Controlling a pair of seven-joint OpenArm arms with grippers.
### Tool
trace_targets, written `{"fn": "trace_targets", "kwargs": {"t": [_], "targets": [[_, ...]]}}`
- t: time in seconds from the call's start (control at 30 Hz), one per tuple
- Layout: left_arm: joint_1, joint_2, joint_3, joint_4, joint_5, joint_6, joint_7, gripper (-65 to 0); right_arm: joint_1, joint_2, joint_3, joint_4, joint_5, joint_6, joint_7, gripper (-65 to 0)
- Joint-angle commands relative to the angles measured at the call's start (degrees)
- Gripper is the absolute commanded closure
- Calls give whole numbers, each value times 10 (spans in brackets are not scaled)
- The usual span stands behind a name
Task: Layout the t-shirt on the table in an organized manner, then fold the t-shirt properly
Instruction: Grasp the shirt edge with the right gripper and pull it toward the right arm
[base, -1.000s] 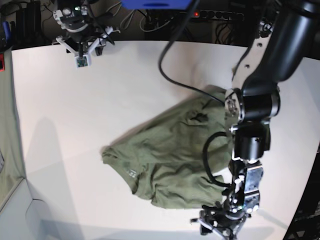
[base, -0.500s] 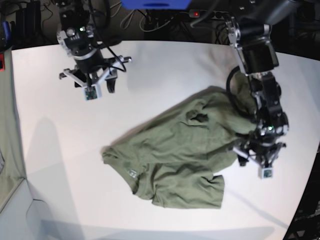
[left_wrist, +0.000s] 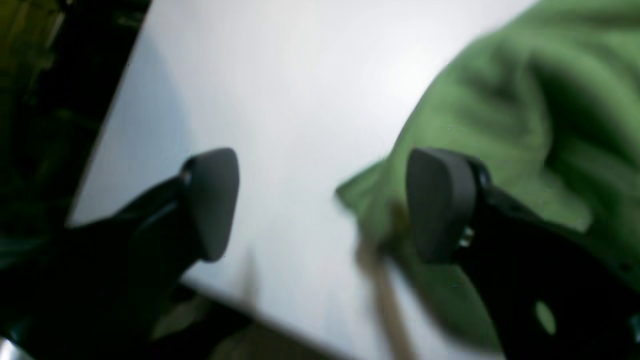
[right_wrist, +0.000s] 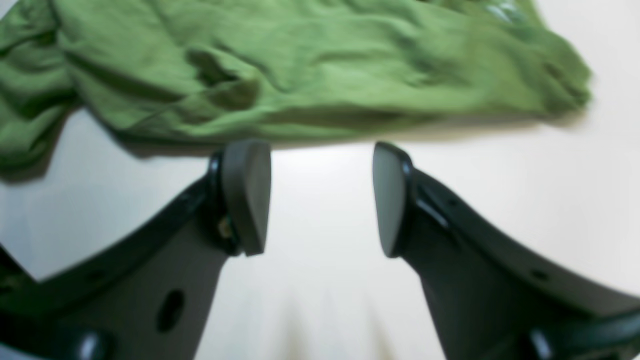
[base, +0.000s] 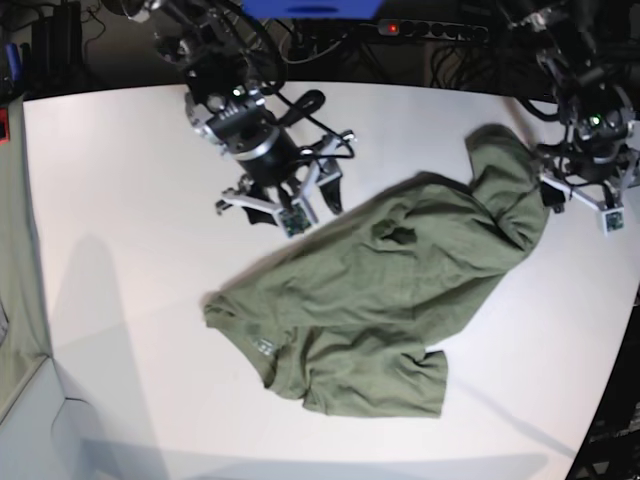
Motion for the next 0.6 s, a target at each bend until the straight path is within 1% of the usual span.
{"fn": "trace_targets", "kwargs": {"t": [0.0,0.1,0.17,0.23,0.3,0.43,0.57], "targets": [[17,-7,-1,20,0,2,-11,-505,24,-11,-10,-1,1,1,17,-332],[70,-5,-1,50,0,2,-11,-504,71,-28,-44,-48,1,1,17,-332],[97,3,-2,65,0,2,-12,-504,92,-38,-54,-80,1,1,18,-331],[123,10,-9,77,0,2,-16,-504,114,-55,-62,-118,1,1,18,-331],[136,21,-24,80,0,2,-16,-504,132,-64,-71,-154,1,1,18,-331],[146,40,-56,78,0,2,-17,-504,160,-69,-100,-205,1,1,24,-330],[152,52,-73,76,0,2,-17,-504,170,-71,-110,-248,1,1,79,-330]]}}
